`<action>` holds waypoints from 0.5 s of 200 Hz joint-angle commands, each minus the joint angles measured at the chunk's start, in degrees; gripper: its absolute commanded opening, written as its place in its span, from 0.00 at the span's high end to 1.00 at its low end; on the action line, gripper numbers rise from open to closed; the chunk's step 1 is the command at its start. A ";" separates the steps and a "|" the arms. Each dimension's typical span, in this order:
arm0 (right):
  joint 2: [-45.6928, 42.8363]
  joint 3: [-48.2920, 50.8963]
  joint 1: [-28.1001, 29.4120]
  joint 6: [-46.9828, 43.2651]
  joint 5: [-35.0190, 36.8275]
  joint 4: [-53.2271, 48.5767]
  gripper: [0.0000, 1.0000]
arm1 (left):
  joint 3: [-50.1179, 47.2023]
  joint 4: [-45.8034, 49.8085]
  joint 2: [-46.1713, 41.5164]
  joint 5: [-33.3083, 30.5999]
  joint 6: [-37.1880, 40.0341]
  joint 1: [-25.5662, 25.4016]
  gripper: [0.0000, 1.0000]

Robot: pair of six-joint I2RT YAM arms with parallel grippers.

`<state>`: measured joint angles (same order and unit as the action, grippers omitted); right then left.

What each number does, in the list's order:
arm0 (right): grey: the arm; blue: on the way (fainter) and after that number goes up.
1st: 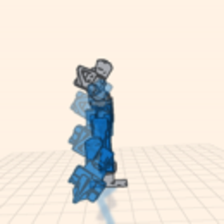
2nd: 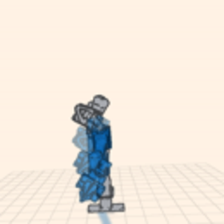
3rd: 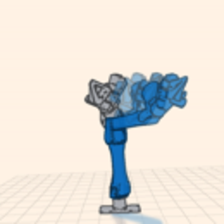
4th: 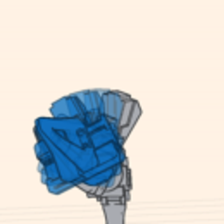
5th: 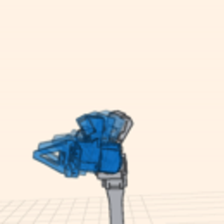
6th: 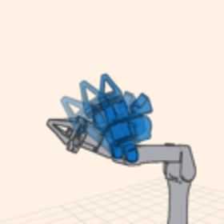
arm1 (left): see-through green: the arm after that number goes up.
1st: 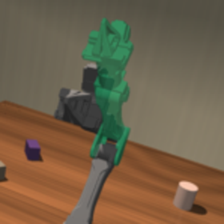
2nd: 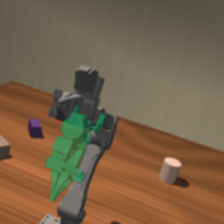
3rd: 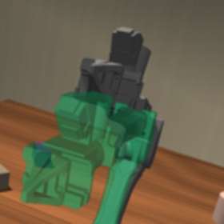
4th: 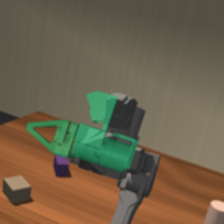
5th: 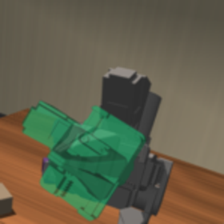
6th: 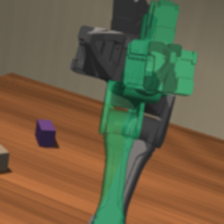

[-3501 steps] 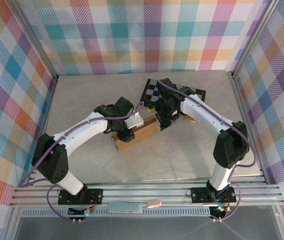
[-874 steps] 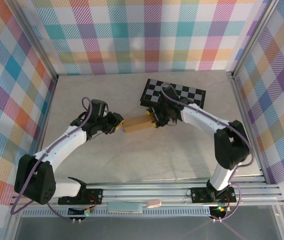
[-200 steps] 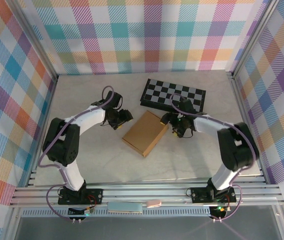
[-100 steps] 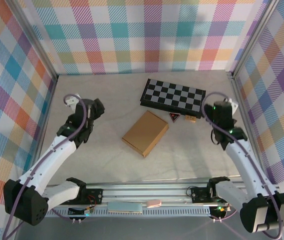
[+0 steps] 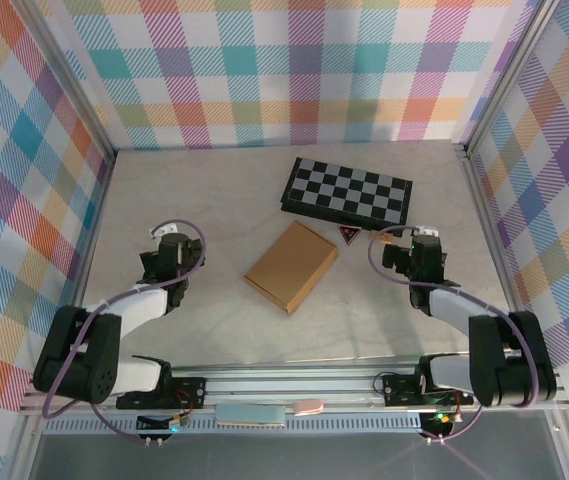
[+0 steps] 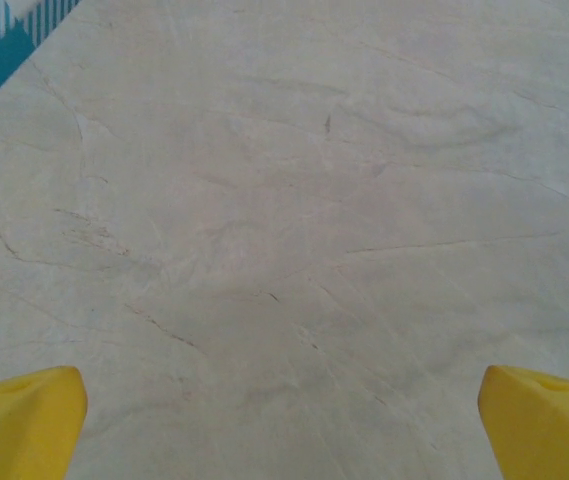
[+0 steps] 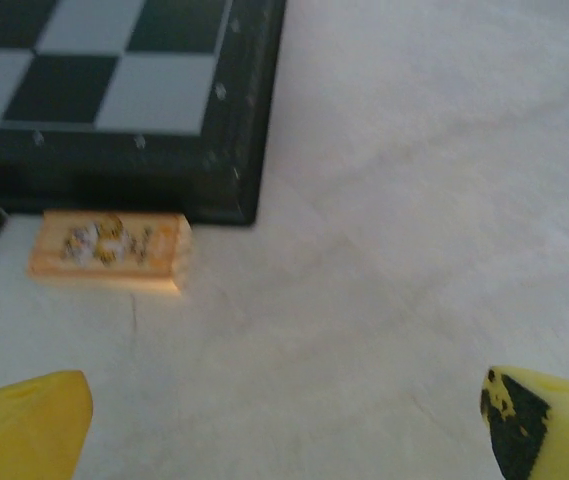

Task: Fold the paper box

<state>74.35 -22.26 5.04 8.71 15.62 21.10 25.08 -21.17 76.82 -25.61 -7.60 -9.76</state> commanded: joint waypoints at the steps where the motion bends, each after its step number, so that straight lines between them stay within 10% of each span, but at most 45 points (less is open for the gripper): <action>1: 4.26 -3.41 -2.67 -3.87 -7.75 11.19 0.01 | 0.79 -10.76 2.84 6.01 3.27 2.24 0.00; 47: 9.81 -3.56 -6.57 -4.69 -14.26 18.76 0.01 | -3.41 -34.37 15.01 11.34 8.42 4.37 0.00; 100: 13.08 0.50 -6.15 -5.35 -14.90 29.39 0.01 | -2.80 -30.15 13.49 10.54 6.72 4.83 0.00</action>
<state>86.89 -22.09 -1.39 4.62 2.28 44.38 22.22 -46.19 90.56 -15.86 -1.43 -5.39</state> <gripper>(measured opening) 0.991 0.996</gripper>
